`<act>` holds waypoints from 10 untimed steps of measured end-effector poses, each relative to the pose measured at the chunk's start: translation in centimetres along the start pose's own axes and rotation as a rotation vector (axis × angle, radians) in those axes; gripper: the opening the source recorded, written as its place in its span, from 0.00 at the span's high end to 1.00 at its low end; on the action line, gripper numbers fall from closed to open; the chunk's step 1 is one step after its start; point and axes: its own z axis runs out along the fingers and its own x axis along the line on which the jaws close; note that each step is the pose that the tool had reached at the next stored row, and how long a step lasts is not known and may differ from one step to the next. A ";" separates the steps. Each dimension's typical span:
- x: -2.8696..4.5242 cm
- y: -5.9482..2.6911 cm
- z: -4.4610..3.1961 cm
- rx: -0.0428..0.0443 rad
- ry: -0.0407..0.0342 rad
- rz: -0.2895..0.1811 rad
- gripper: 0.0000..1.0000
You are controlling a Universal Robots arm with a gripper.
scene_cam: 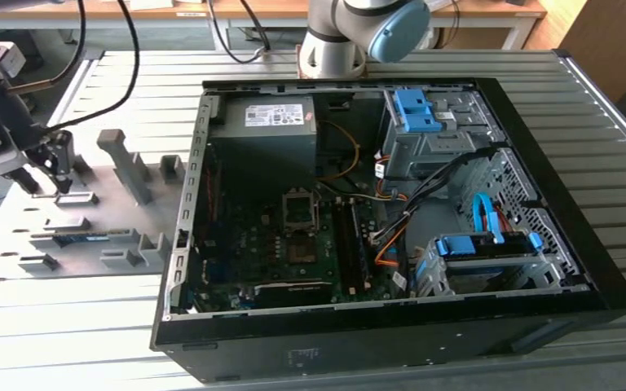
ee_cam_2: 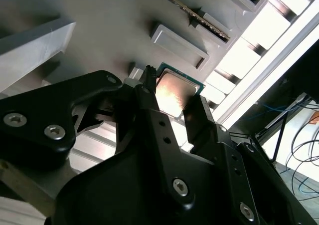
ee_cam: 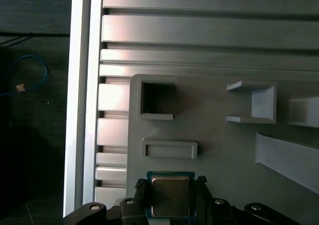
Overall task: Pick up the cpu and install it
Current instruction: 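Pick up the cpu and move it towards the insertion slot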
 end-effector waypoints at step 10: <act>0.02 0.01 -1.00 0.0000 0.0000 0.000 0.53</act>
